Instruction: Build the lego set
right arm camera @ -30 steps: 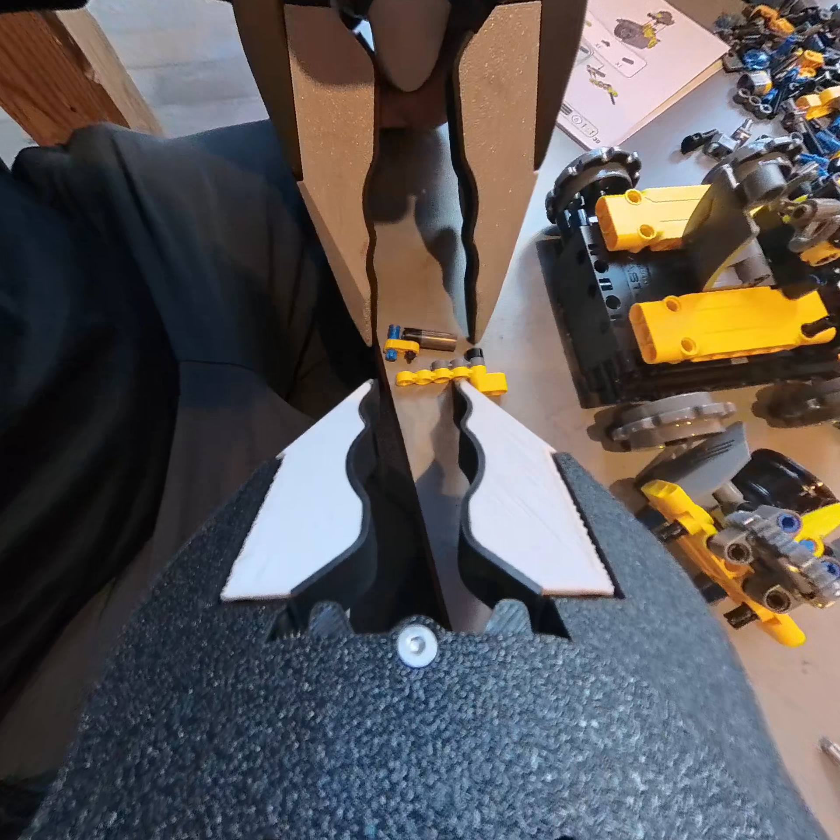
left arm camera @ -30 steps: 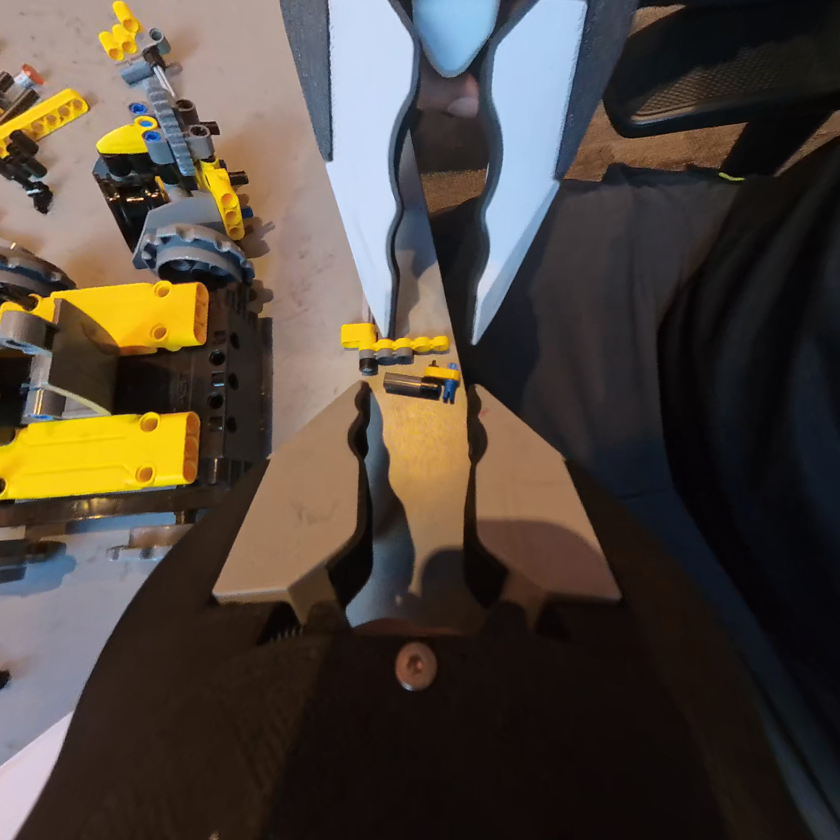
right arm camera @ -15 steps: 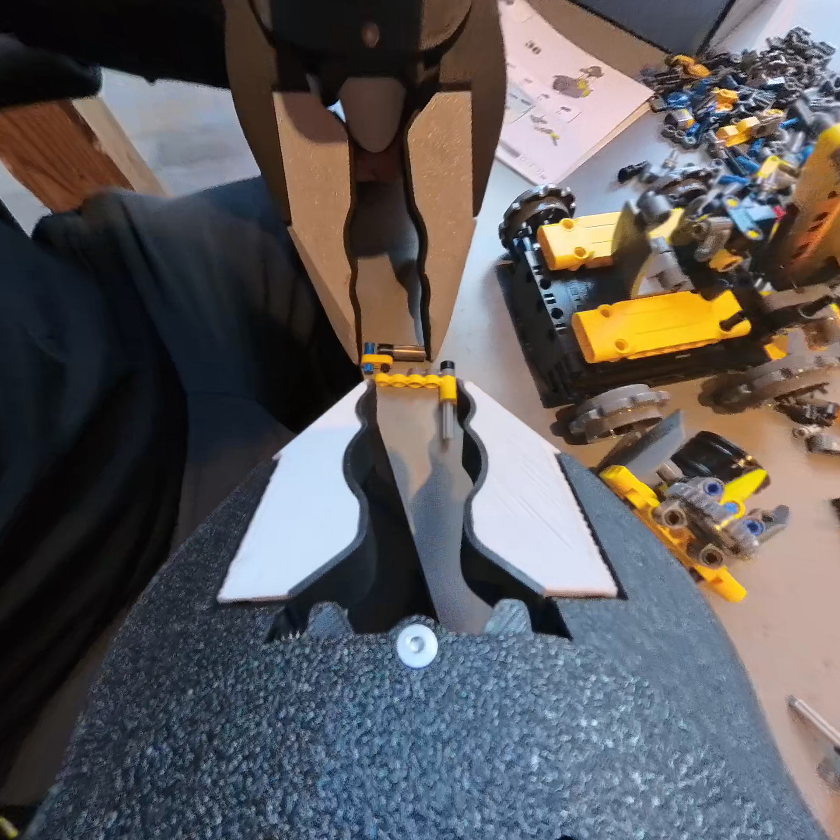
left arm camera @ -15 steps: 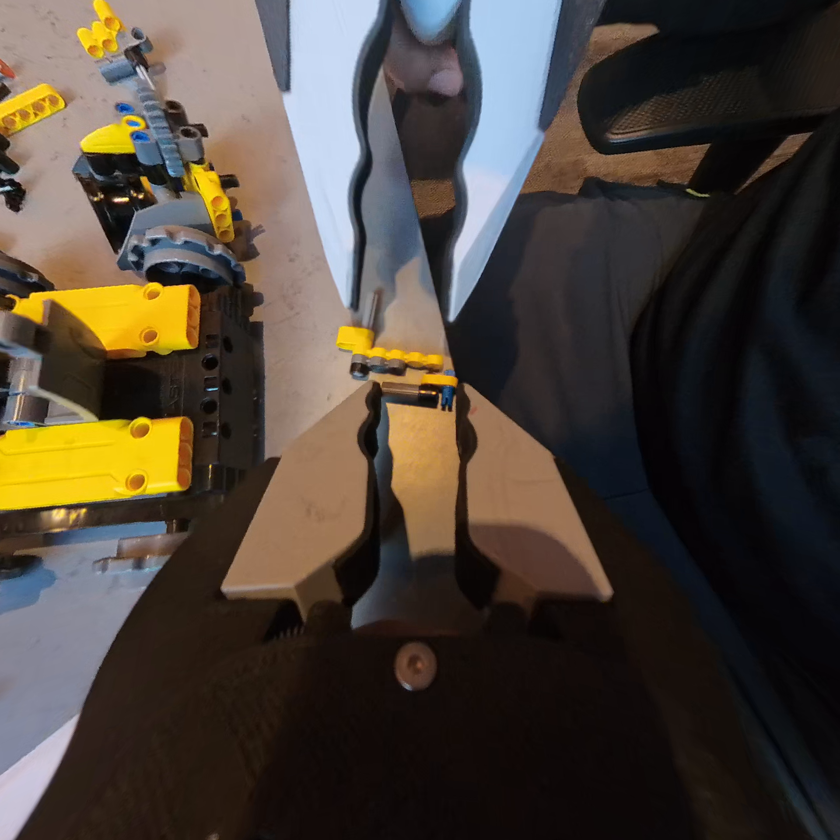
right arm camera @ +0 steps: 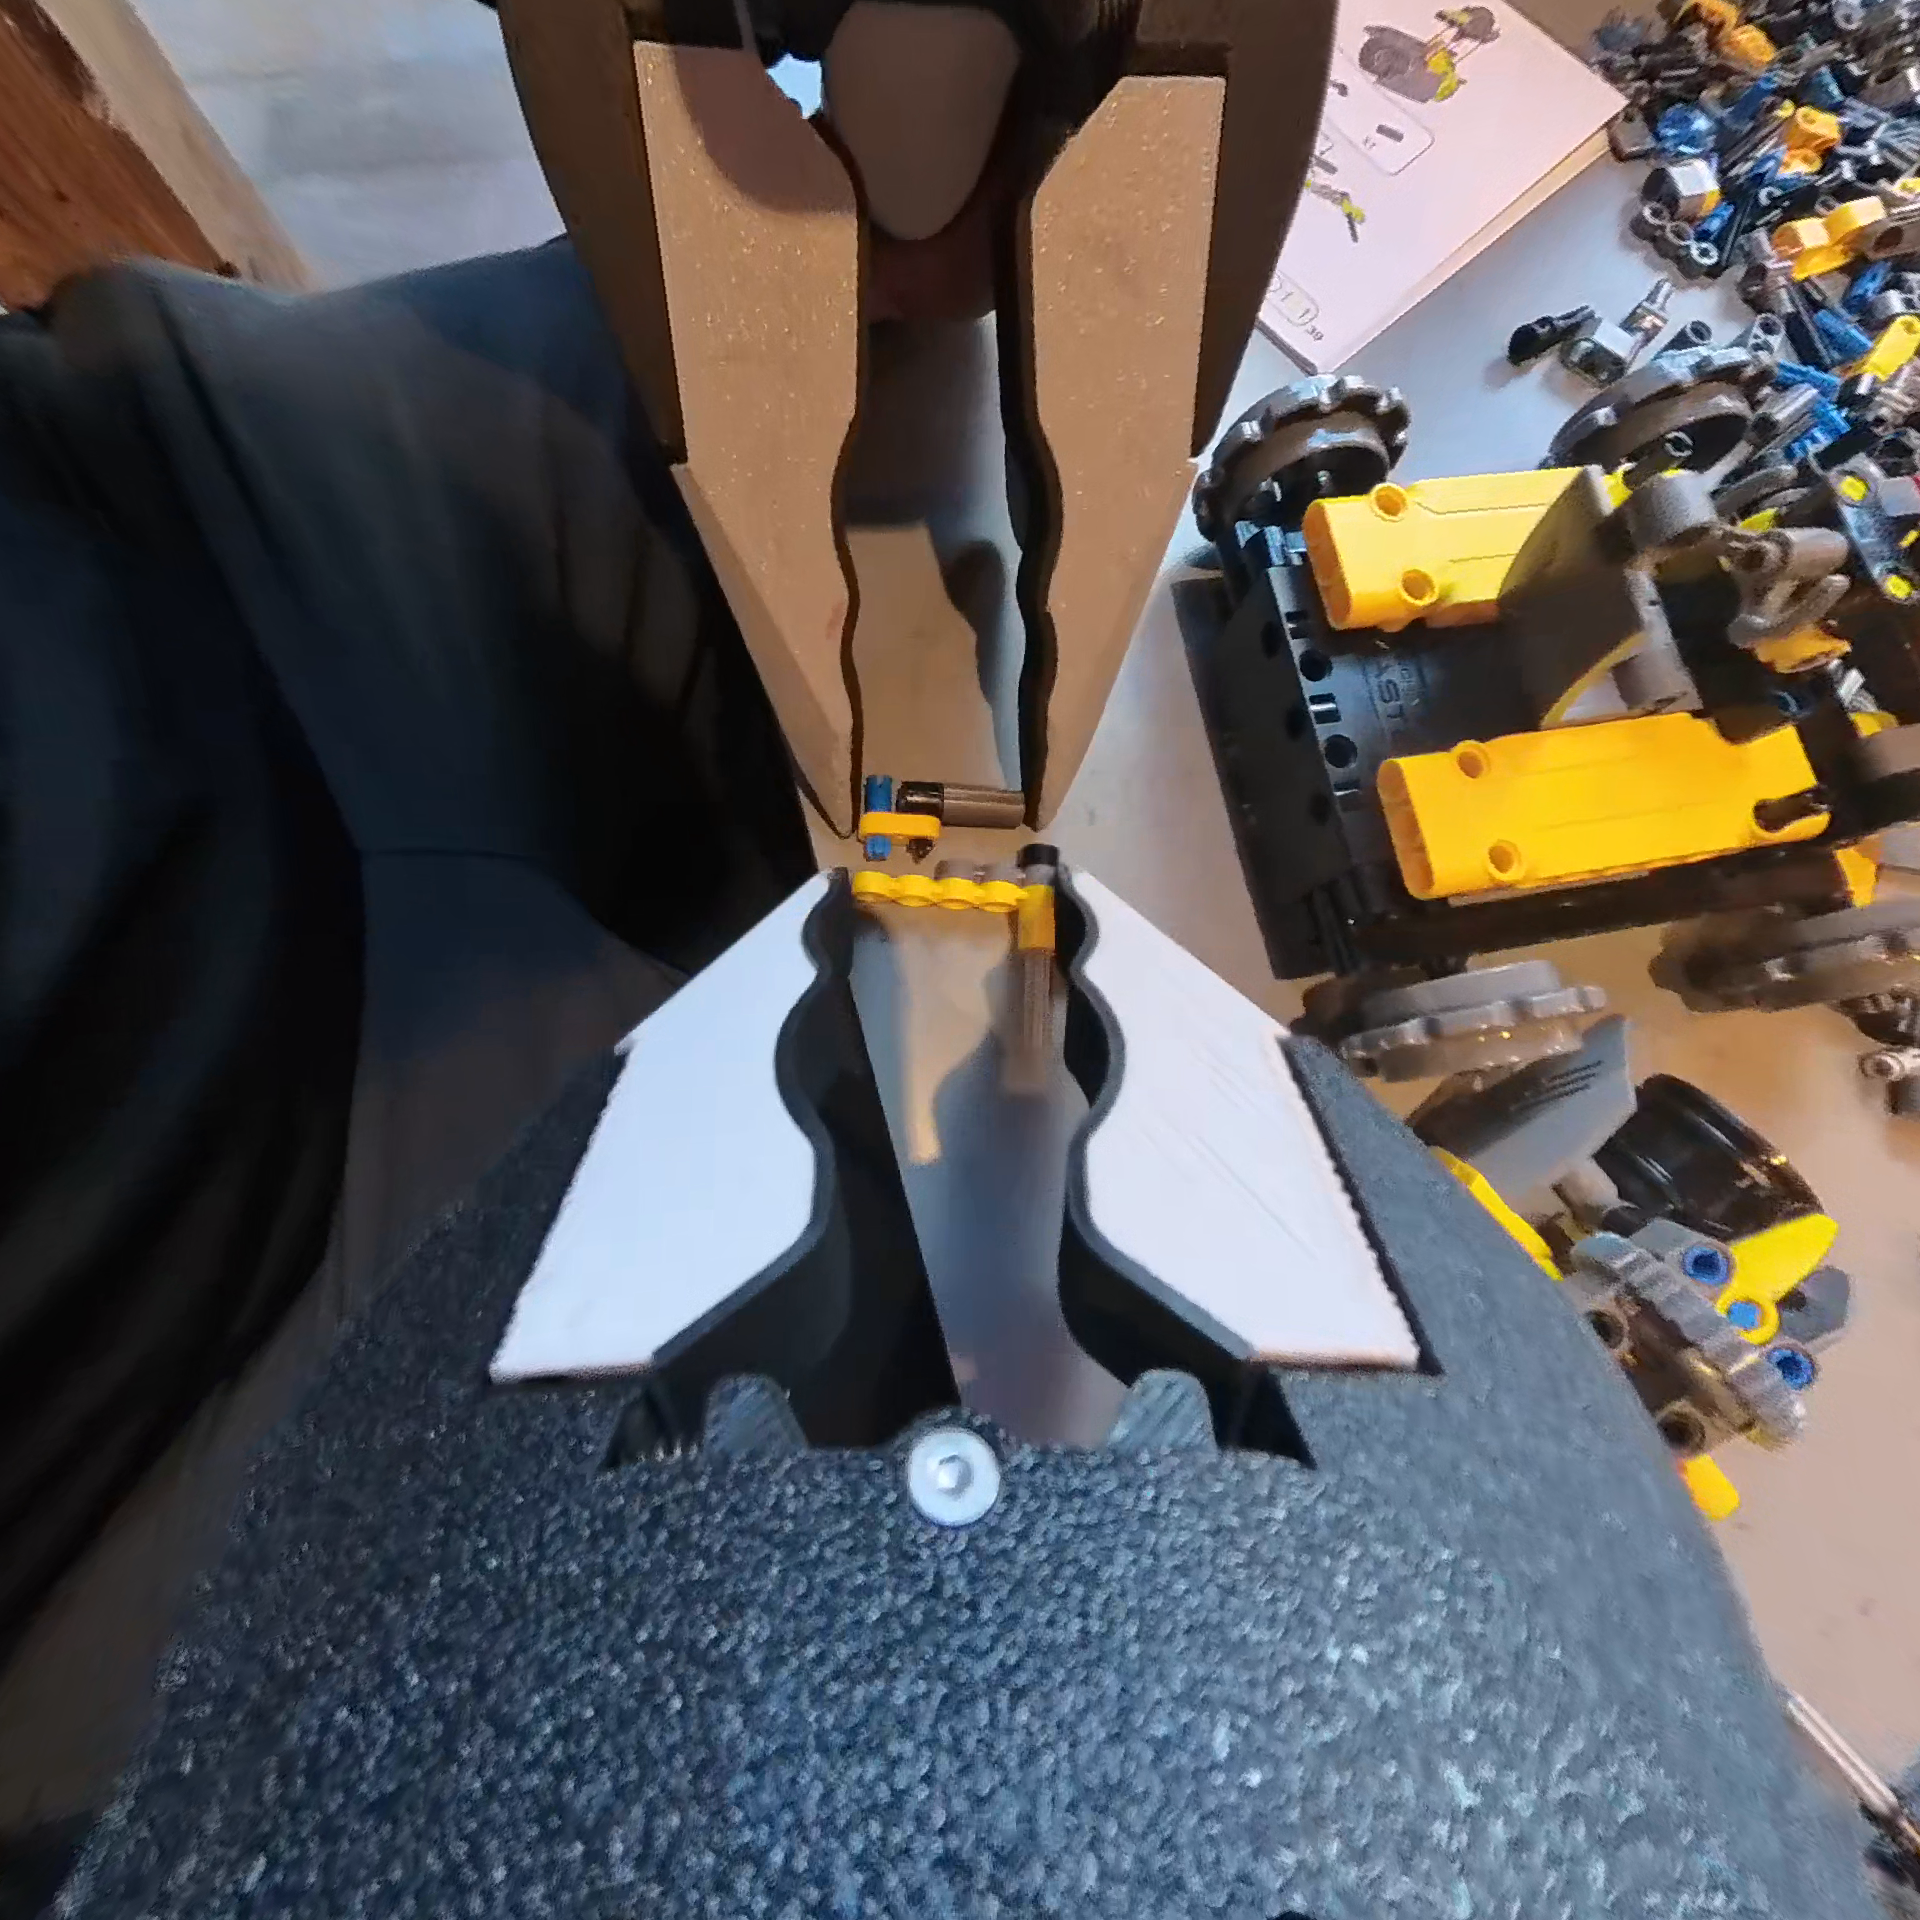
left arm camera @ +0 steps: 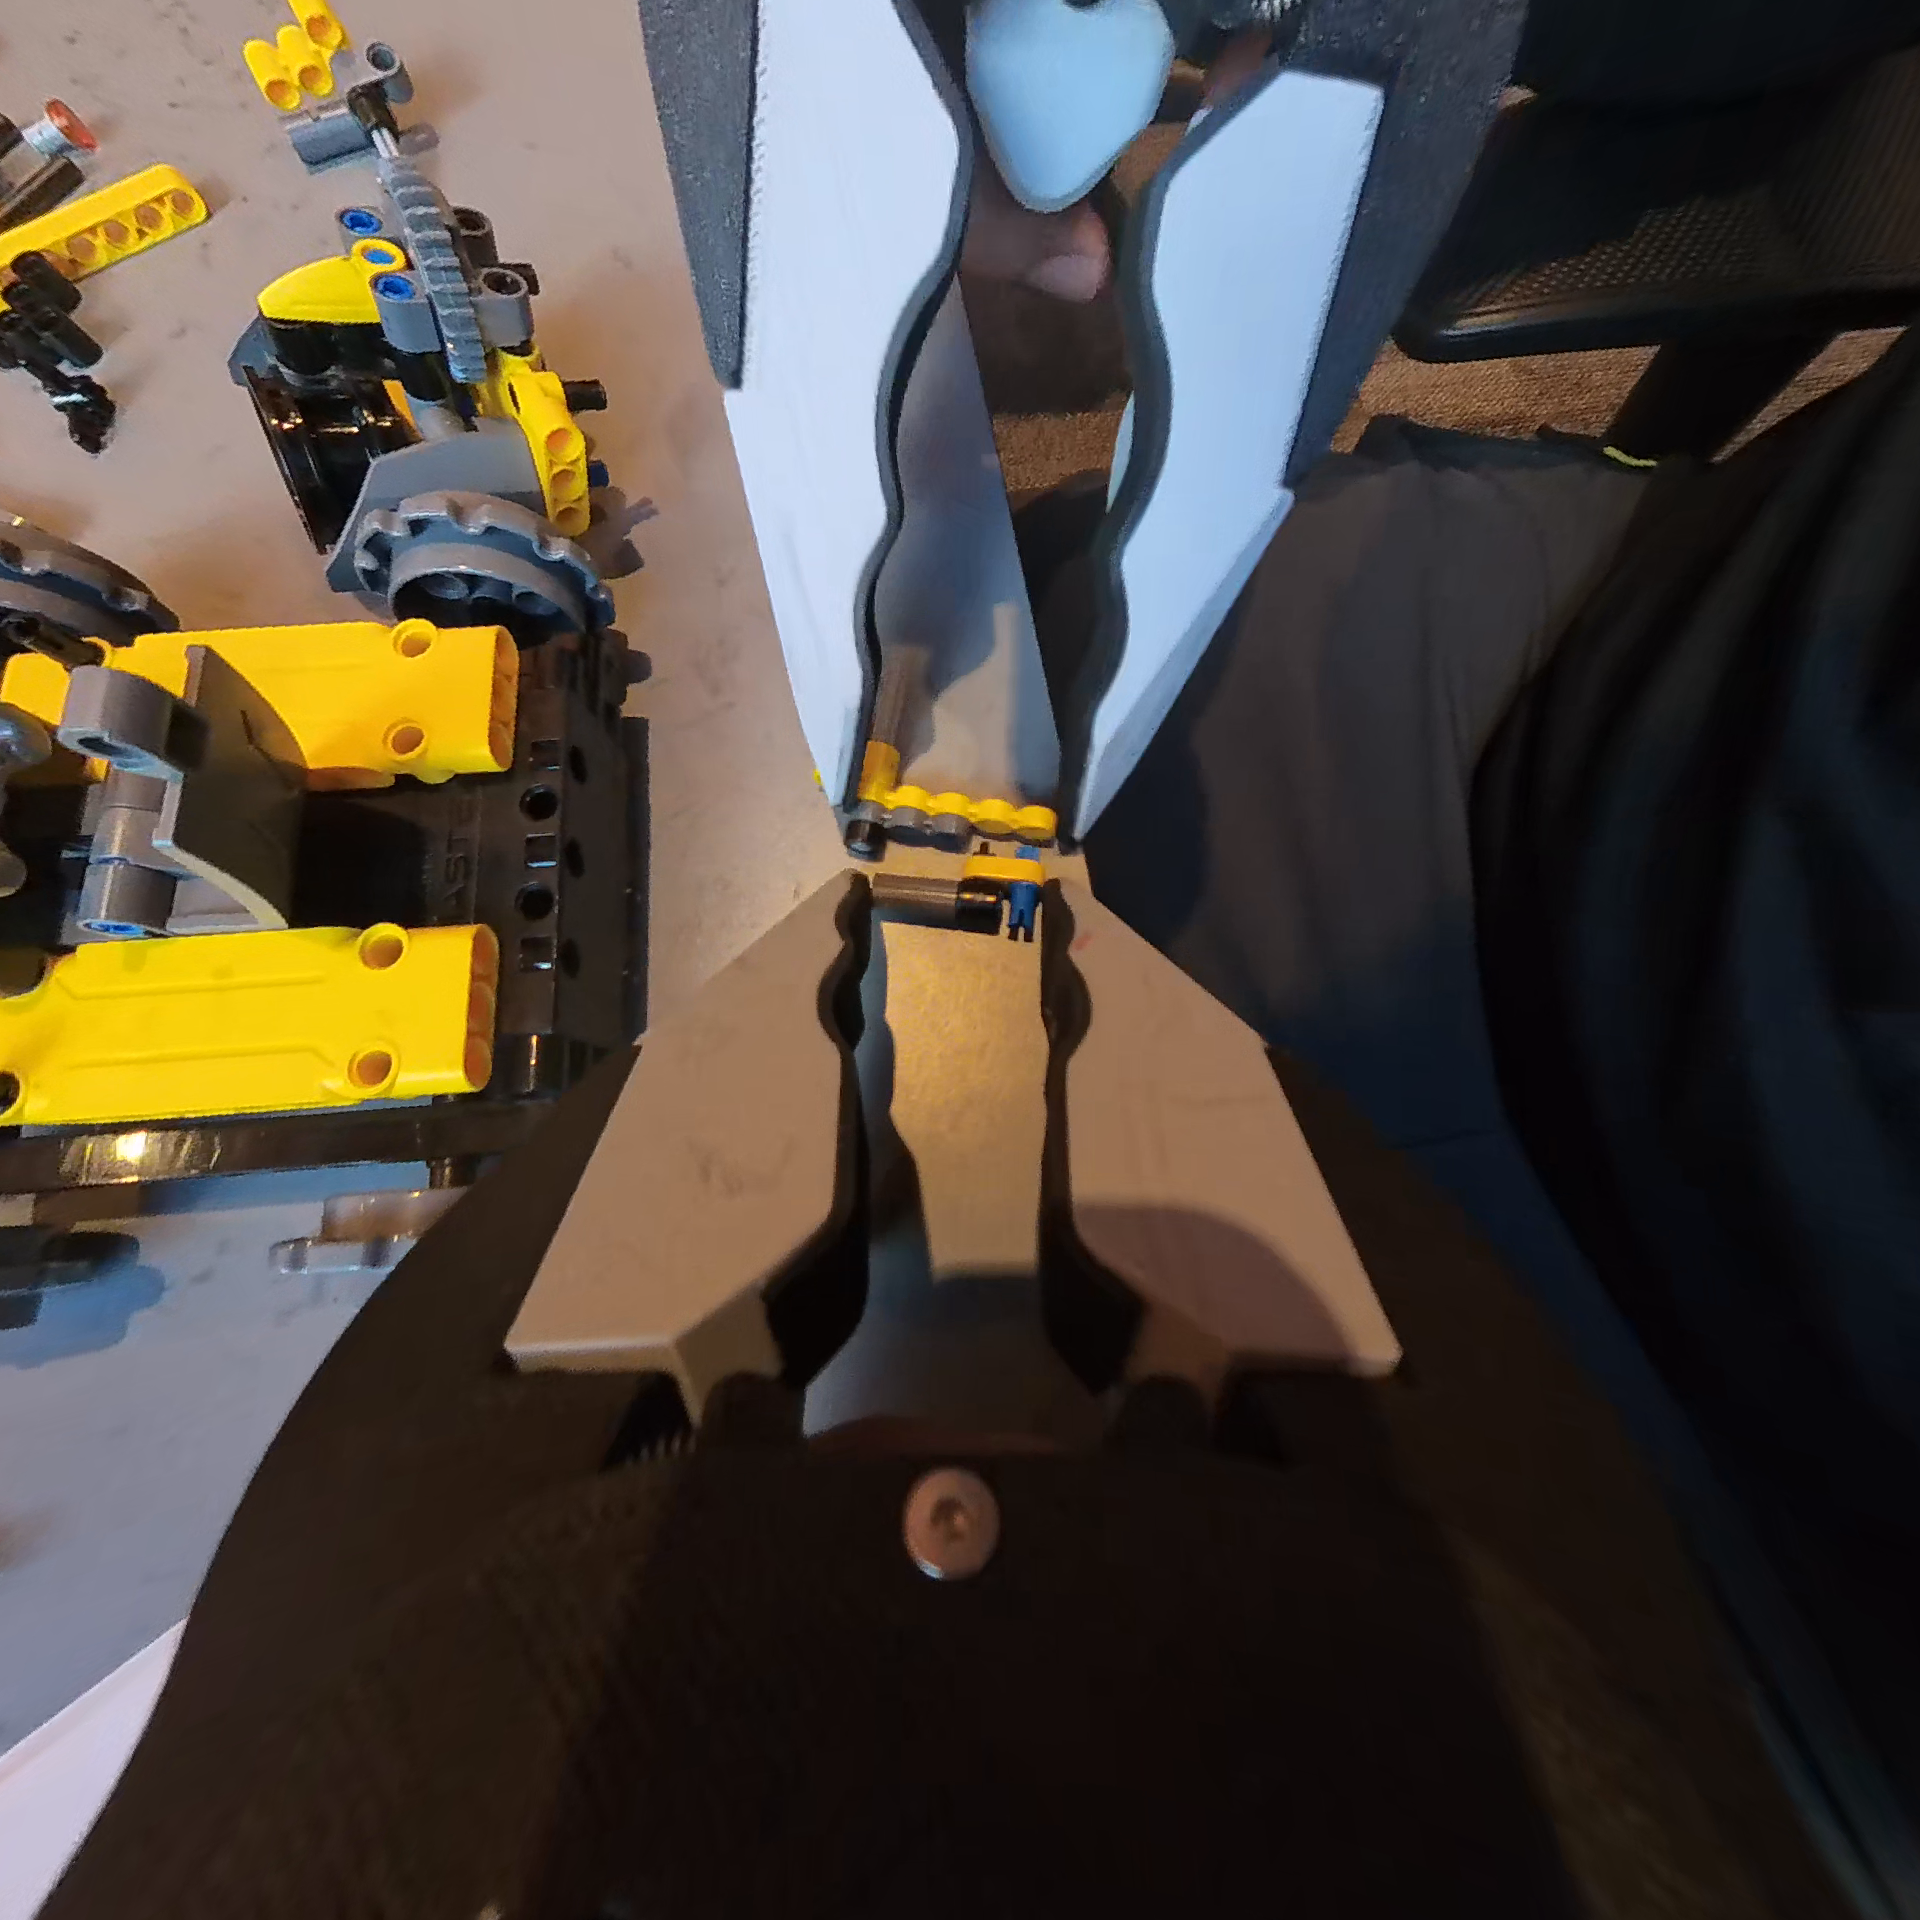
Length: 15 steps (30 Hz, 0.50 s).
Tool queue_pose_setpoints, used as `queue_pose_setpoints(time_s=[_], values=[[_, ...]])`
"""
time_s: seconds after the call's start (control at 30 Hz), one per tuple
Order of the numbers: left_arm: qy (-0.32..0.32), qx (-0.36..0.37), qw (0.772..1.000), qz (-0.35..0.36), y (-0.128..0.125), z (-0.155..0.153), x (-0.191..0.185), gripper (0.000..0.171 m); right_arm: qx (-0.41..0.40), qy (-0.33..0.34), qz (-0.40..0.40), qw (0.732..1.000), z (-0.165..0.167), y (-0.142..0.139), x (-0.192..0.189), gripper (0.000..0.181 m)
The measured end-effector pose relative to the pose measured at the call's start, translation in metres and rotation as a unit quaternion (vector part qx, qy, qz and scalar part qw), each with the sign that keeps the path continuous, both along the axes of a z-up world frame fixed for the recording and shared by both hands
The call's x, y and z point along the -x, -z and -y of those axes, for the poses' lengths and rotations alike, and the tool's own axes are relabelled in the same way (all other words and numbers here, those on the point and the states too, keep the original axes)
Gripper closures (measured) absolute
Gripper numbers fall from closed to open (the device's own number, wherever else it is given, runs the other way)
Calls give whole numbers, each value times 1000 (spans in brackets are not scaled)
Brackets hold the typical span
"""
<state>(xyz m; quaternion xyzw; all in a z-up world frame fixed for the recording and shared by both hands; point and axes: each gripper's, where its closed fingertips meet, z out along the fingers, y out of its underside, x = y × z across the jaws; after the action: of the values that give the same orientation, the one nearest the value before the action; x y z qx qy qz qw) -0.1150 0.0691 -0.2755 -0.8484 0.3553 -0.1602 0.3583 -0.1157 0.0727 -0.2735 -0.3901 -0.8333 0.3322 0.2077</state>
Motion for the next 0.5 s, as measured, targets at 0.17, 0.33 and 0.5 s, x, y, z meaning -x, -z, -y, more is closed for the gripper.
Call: queue_pose_setpoints(time_s=[0.17, 0.33, 0.5], values=[[7, 1, 1000, 2, 0, 1, -1, 140, 10, -5, -3, 1000, 1, 0, 0, 143], [0, -1, 1000, 0, 0, -2, -2, 140, 31, -13, -8, 999, 1, 0, 1, 142], [-8, -1, 1000, 0, 0, -2, -2, 139, 48, -11, -8, 999, 1, -1, 1, 142]])
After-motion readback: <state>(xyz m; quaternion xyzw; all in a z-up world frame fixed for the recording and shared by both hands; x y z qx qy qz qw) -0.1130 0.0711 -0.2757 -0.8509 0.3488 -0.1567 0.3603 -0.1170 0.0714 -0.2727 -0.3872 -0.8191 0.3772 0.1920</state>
